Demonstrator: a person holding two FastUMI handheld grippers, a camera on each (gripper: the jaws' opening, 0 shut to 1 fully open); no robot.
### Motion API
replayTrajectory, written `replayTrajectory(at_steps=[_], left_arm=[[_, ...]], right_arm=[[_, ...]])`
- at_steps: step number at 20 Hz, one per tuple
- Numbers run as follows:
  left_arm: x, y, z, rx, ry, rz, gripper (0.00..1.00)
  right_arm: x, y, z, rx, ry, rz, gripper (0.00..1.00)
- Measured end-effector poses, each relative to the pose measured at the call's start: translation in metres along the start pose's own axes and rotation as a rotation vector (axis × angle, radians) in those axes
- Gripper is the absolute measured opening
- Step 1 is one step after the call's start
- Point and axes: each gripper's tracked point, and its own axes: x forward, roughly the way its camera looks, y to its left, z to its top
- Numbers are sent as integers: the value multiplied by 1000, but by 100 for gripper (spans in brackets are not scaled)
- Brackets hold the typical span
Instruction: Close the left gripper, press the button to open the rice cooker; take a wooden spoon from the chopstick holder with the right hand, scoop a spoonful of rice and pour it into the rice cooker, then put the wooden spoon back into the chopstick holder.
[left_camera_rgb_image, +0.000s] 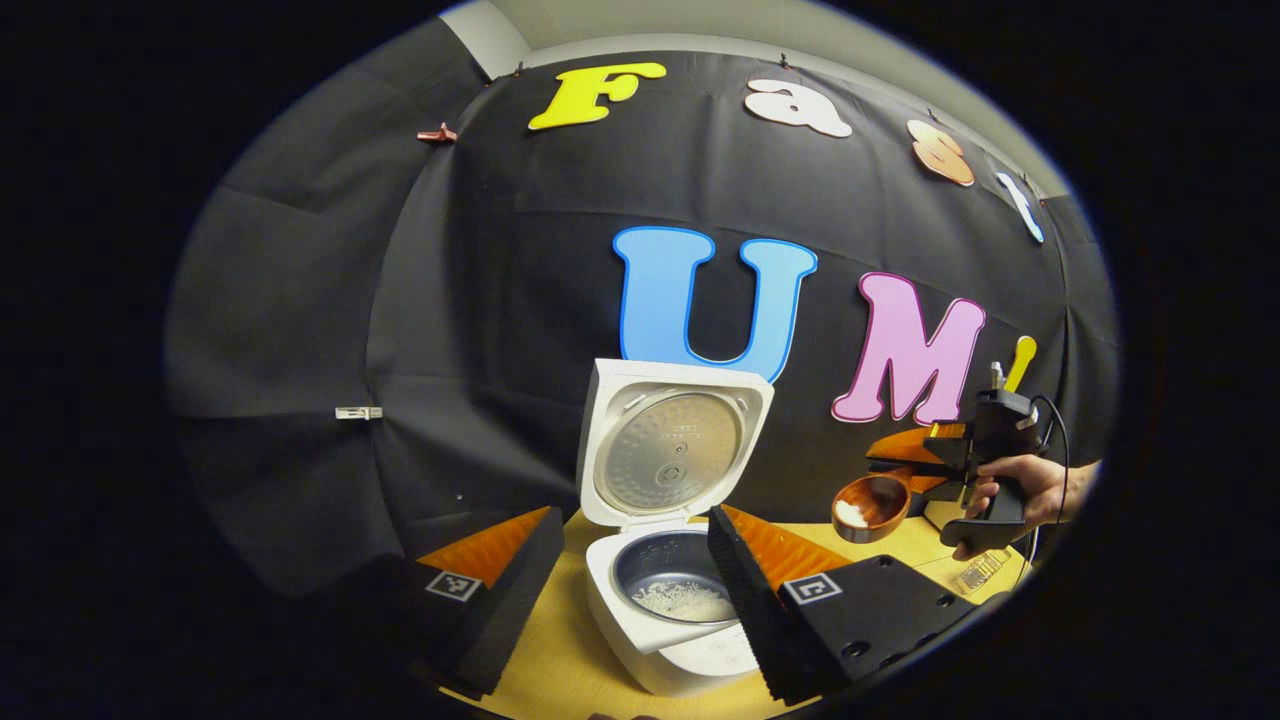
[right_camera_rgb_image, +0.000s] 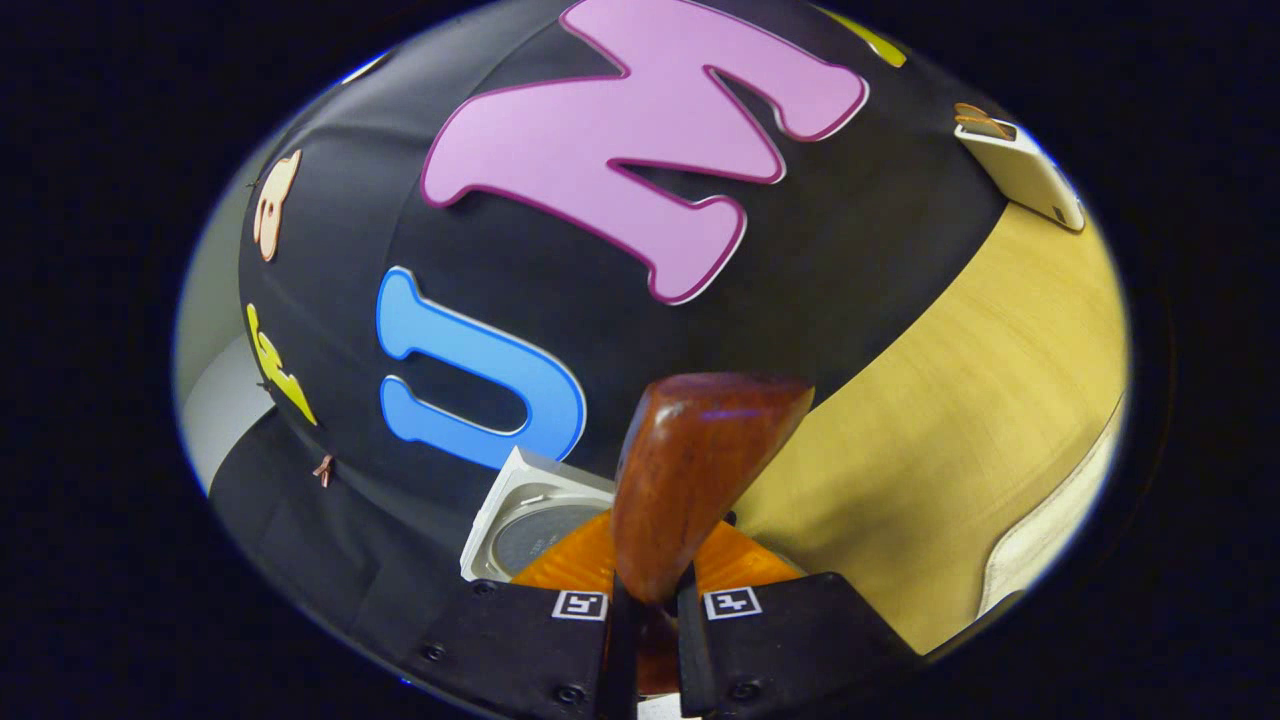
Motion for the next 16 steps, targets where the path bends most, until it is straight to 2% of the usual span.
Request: replayTrajectory(at_steps=[3,7,12,16], left_arm=[[-3,8,-2,-12,3,17,94],[-6,18,-7,-12,15,41,94],[-12,23,-14,2,21,49,94],[-15,30,-15,-17,24,58,94]], right_arm=[[22,15,-23,-48,43,14,20],[39,21,-49,-170,75,7,20],[57,38,-74,-425,94,37,20],[71,49,-88,-577,85,50,20]])
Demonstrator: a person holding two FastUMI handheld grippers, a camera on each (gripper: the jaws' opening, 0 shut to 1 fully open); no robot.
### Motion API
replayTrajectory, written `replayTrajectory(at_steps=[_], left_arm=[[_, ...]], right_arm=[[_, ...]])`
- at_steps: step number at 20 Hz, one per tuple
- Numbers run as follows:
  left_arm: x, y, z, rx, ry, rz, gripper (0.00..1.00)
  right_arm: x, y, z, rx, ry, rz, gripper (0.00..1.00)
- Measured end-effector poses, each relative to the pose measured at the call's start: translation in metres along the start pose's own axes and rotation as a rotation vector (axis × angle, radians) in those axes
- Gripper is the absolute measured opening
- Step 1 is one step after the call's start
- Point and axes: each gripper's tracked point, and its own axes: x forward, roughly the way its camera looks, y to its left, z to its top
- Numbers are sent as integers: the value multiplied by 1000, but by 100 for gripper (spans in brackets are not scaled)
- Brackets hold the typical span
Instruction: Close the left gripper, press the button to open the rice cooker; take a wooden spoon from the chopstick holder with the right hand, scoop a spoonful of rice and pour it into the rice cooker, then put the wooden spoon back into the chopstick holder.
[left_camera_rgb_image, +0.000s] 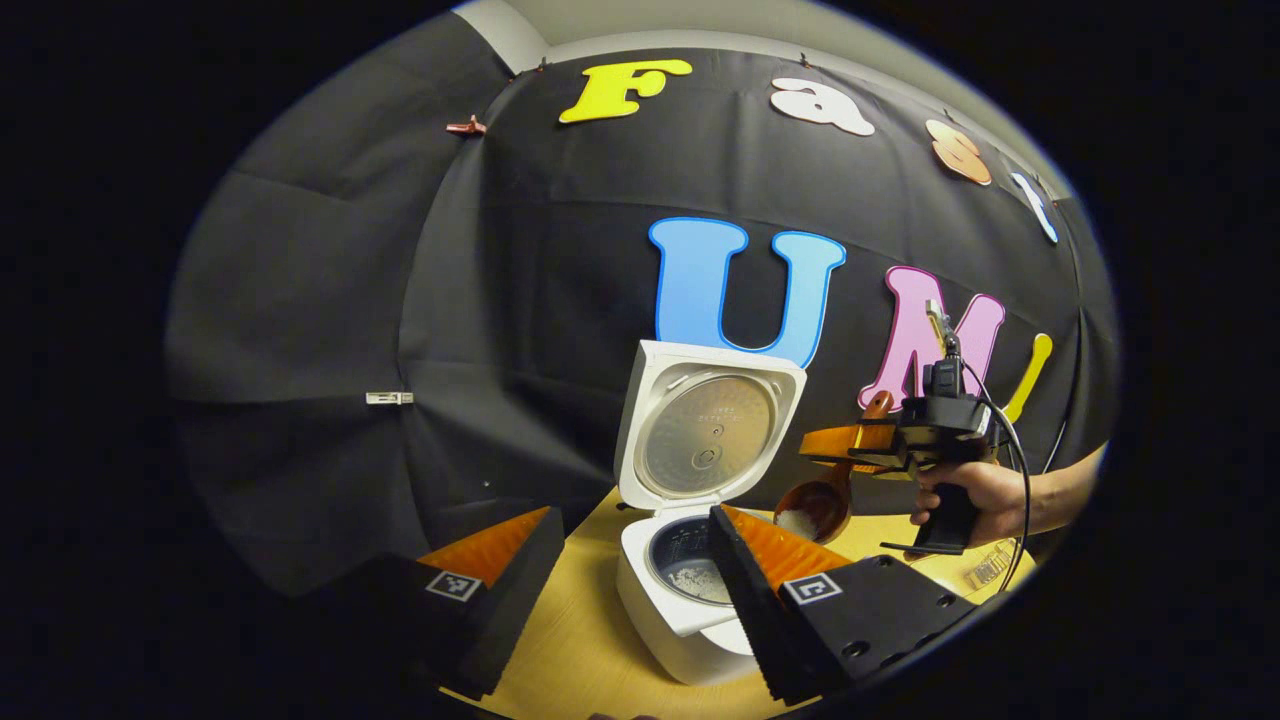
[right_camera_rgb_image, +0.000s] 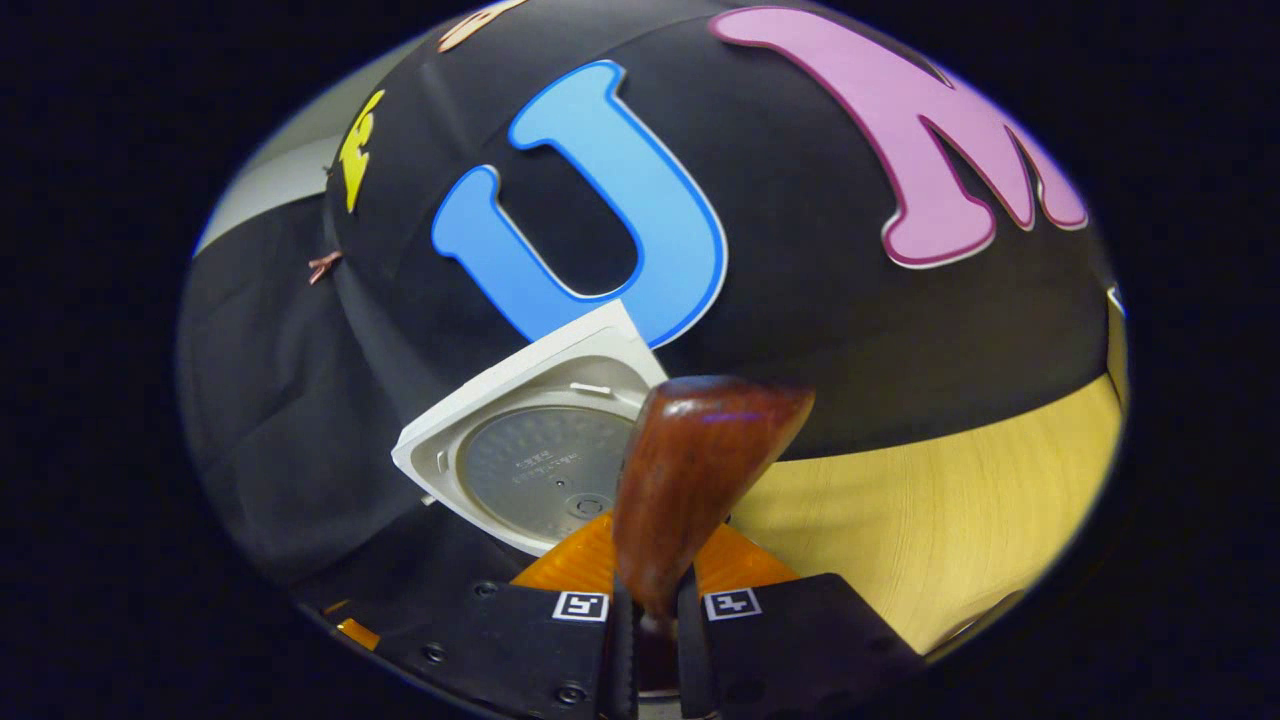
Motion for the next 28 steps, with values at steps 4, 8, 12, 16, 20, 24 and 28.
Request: replayTrajectory(at_steps=[4,8,12,16,20,24,28], left_arm=[[-3,6,1,-3,-2,8,94],[-5,11,-3,-6,4,9,94],[-4,12,-5,-16,10,7,94],[-5,13,-4,-16,8,6,94],[-9,18,-6,-18,10,12,94],[-11,18,-7,-16,11,16,94],[-14,18,-8,-22,9,19,94]], right_arm=[[13,10,-10,-107,10,0,20],[21,33,-21,-313,22,38,20],[22,60,-30,-587,18,90,20],[20,79,-42,-720,28,135,20],[15,97,-54,-854,24,180,20],[9,114,-69,-1069,2,222,20],[5,116,-79,-1192,-11,234,20]])
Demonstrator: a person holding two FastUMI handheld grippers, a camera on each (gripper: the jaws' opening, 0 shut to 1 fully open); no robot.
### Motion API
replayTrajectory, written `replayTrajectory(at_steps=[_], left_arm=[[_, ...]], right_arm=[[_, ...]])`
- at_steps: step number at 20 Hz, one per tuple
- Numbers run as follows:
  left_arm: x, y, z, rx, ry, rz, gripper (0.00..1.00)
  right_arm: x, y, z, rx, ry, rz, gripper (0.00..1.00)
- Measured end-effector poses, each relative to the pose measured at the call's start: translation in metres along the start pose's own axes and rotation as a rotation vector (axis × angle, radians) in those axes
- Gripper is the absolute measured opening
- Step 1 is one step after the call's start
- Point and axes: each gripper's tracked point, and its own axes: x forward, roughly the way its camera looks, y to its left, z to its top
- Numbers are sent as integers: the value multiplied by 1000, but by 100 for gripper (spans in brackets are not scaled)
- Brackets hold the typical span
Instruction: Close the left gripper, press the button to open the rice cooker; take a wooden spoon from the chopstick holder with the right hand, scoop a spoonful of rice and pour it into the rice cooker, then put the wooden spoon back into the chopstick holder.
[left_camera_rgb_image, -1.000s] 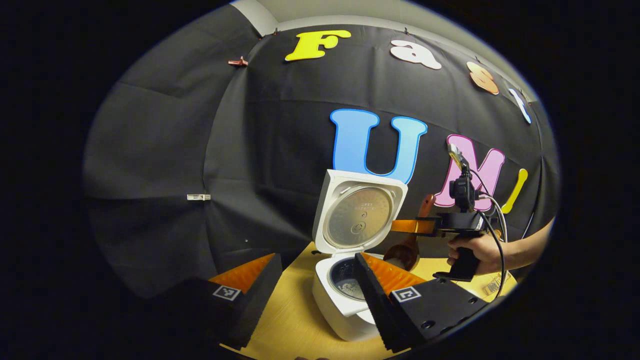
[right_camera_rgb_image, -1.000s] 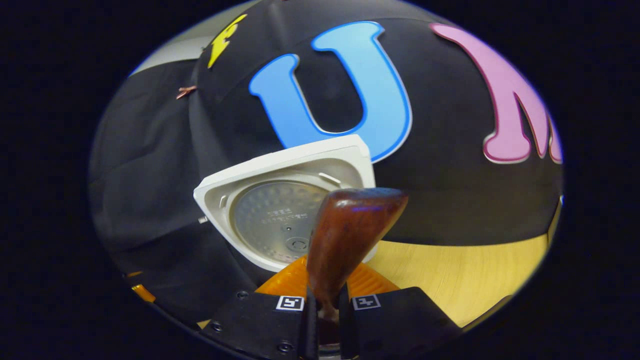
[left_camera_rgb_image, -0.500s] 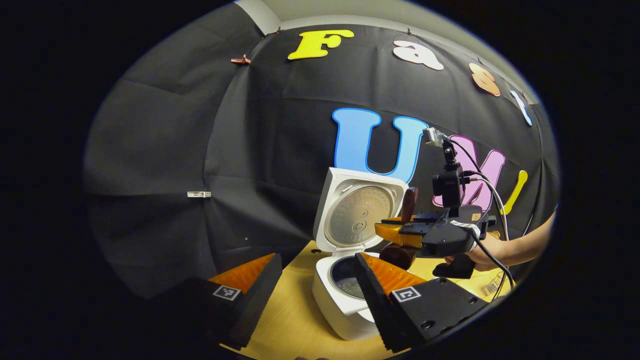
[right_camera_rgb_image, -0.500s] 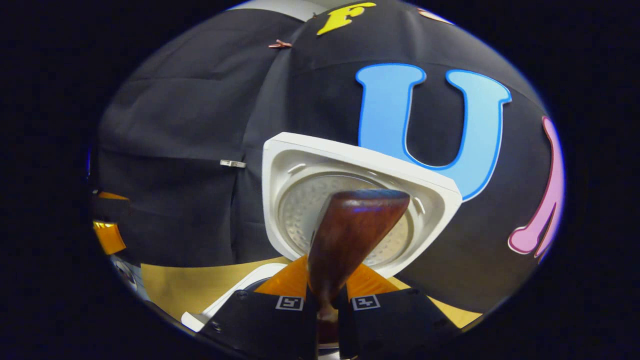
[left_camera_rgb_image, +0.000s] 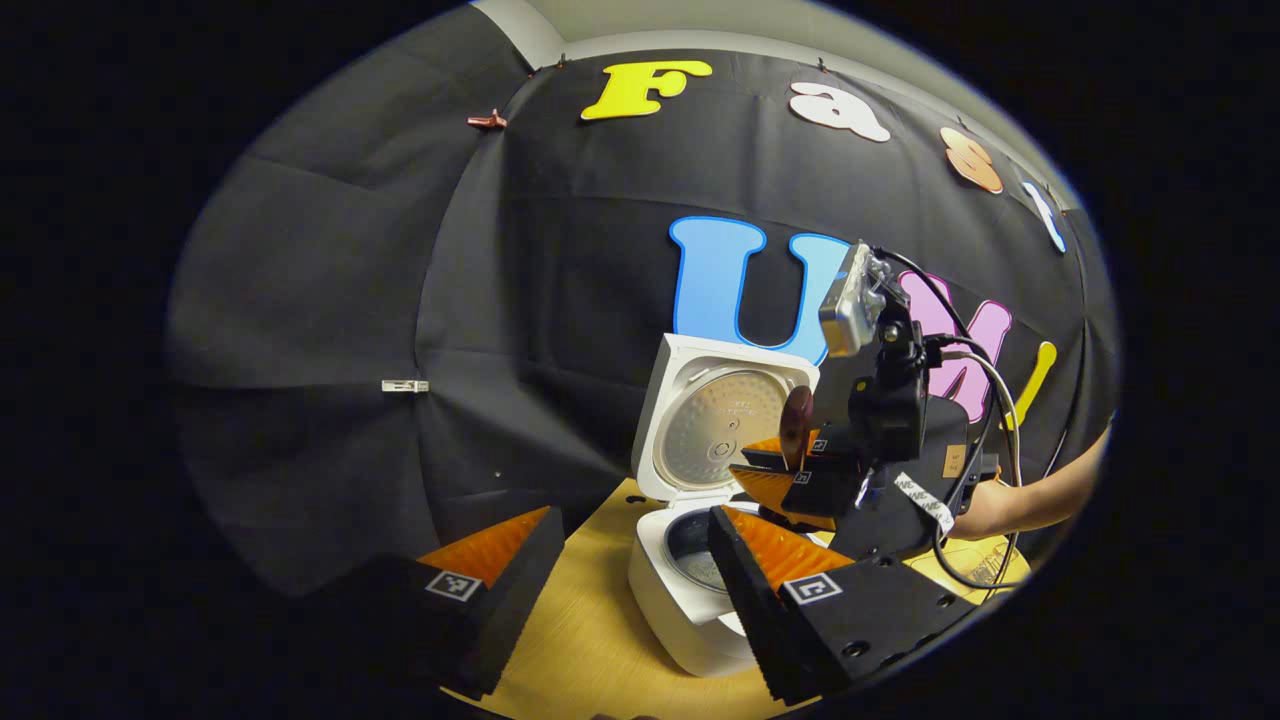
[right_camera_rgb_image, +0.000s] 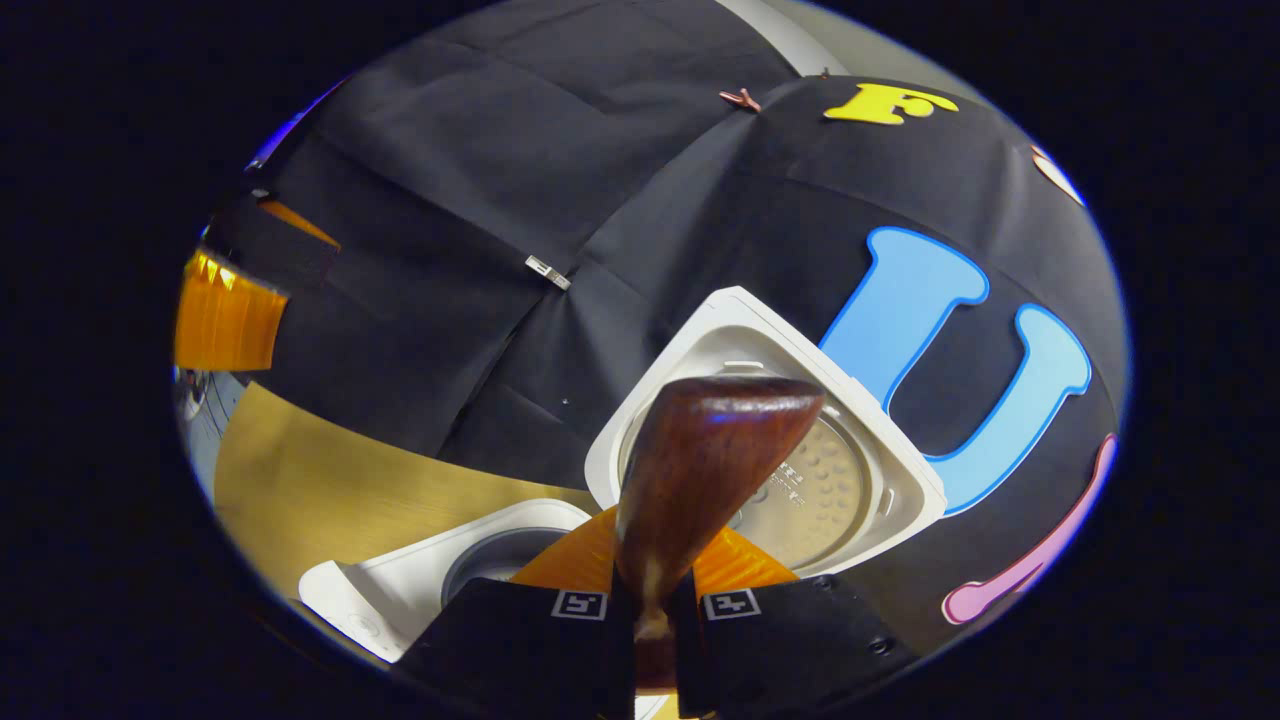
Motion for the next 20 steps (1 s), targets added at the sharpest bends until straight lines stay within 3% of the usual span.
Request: replayTrajectory(at_steps=[3,6,11,14,15,16,20], left_arm=[[-5,1,-3,-8,4,7,94],[-8,2,-5,-12,4,10,94],[-6,-5,3,-1,-4,-2,94],[-2,-14,11,14,-19,-22,94],[0,-19,11,16,-17,-30,89],[2,-23,11,18,-16,-38,94],[12,-51,10,30,-6,-90,94]], right_arm=[[3,-18,-2,254,18,-17,20],[-2,-37,-10,592,38,-19,20],[-18,-77,-21,1090,-18,-60,20],[-42,-110,-30,1196,-72,-107,20],[-51,-119,-30,1209,-91,-114,20],[-60,-126,-28,1220,-112,-113,20],[-108,-162,-42,1247,-167,-152,20]])
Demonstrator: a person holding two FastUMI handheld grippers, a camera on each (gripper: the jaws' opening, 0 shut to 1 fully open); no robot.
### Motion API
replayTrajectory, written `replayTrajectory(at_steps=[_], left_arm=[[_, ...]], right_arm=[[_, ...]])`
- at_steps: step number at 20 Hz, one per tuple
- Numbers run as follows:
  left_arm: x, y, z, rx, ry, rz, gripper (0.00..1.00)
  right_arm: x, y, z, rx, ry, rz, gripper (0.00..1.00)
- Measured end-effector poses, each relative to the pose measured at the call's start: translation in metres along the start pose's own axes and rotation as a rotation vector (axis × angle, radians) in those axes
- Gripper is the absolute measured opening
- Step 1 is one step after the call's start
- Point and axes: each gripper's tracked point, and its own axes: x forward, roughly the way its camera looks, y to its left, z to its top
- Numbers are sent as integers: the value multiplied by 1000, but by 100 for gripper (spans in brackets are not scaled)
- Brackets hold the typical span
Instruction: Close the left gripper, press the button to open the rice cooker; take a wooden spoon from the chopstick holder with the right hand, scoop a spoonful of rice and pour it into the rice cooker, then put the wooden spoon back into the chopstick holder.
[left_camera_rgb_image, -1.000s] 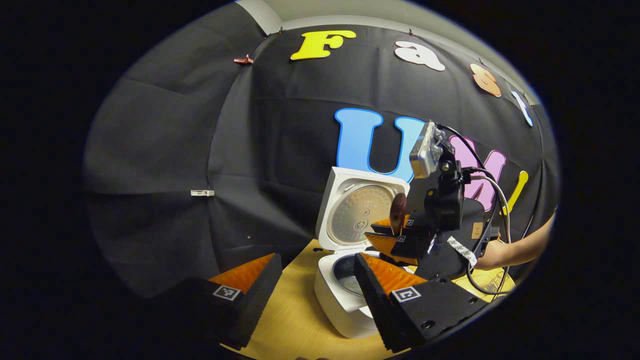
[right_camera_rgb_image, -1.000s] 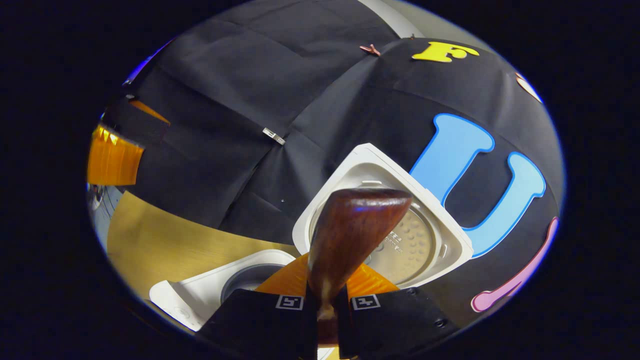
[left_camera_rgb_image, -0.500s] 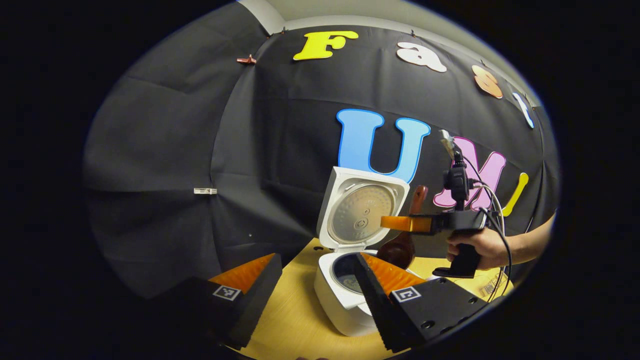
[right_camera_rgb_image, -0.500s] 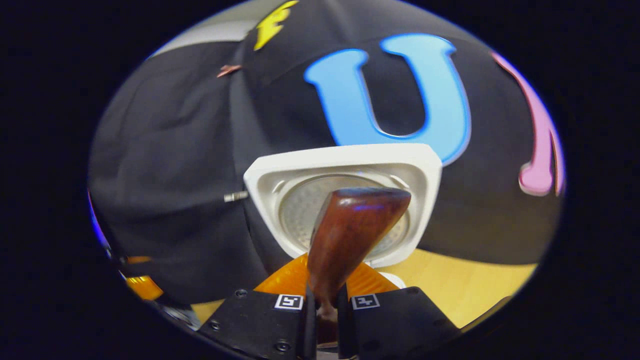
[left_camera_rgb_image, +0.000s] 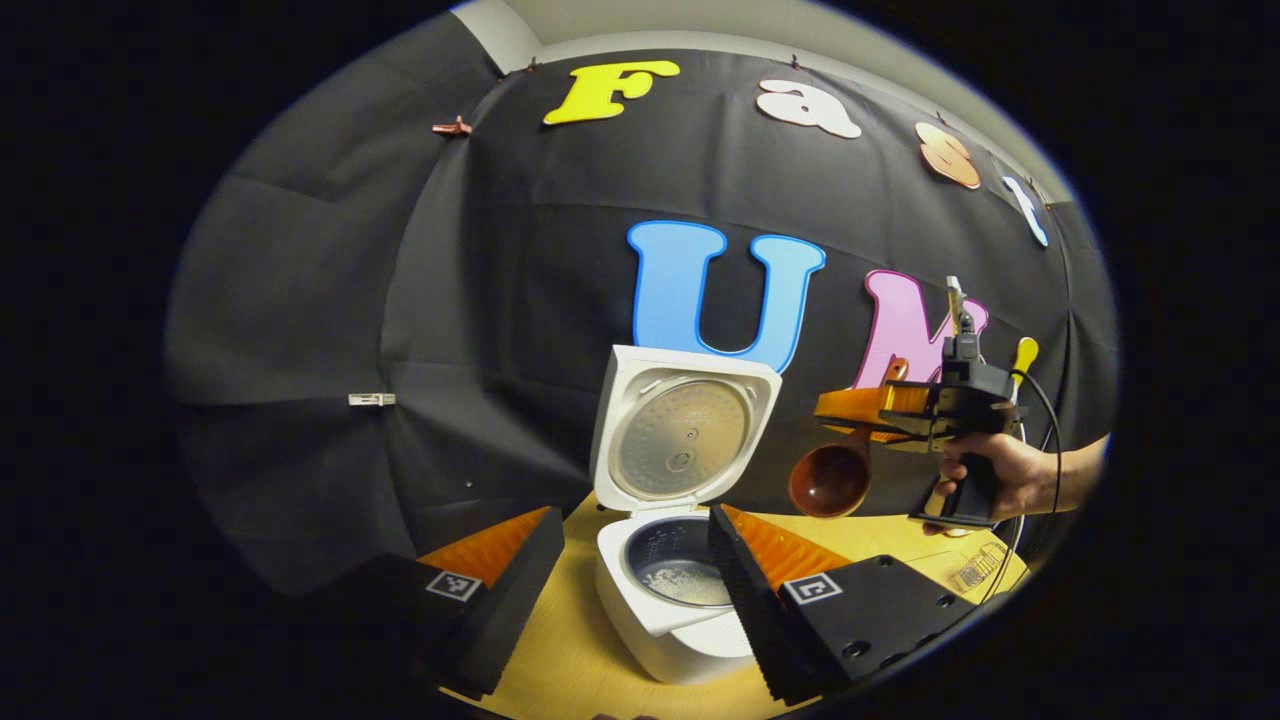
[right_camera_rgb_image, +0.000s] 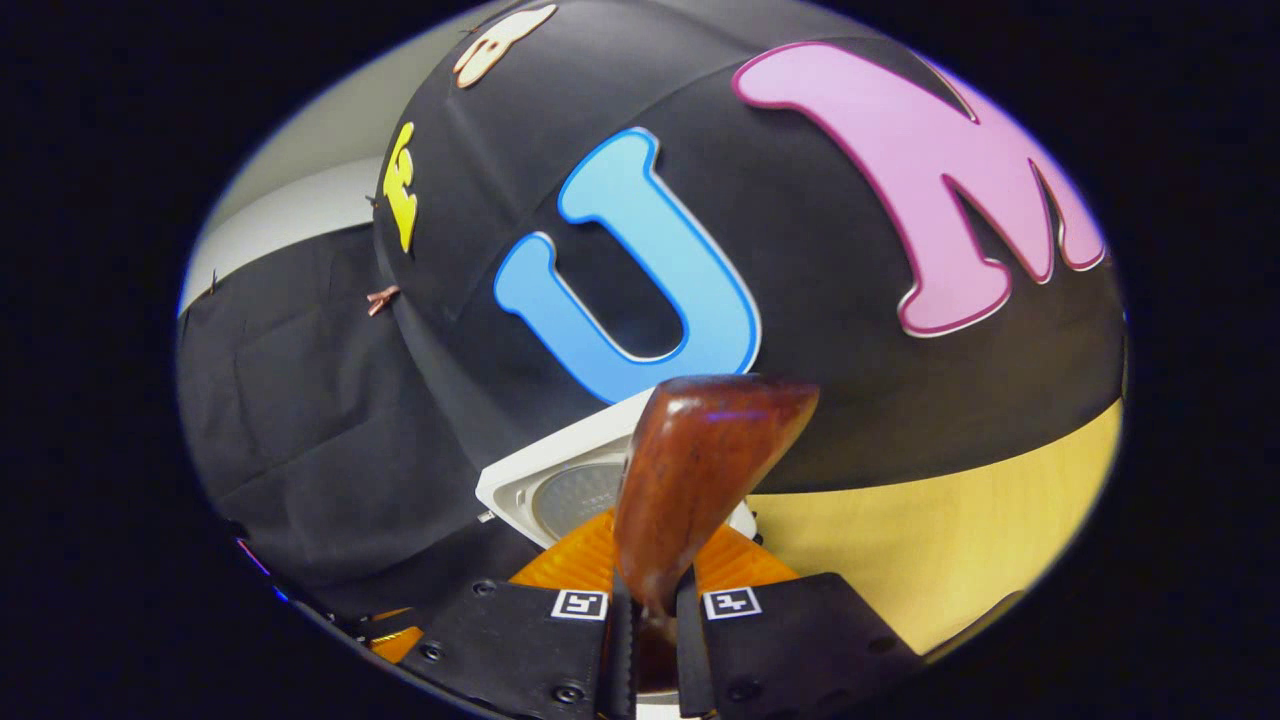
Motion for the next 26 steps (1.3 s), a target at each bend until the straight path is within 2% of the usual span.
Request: replayTrajectory(at_steps=[3,6,8,12,14,20,26], left_arm=[[10,-25,1,-3,3,-45,93],[16,-47,7,10,-2,-78,94],[20,-59,9,24,-1,-93,94],[31,-88,9,46,2,-115,94],[36,-100,10,49,4,-120,94],[47,-139,12,31,8,-120,94],[46,-178,13,60,36,-122,94]], right_arm=[[-47,-36,36,-5,-74,-45,20],[-106,-95,64,-41,-134,-144,20],[-152,-135,84,-60,-169,-213,20],[-257,-219,120,-117,-229,-398,20],[-296,-248,129,-119,-244,-463,20],[-377,-319,121,-92,-242,-589,20],[-403,-390,70,-12,-176,-653,20]])
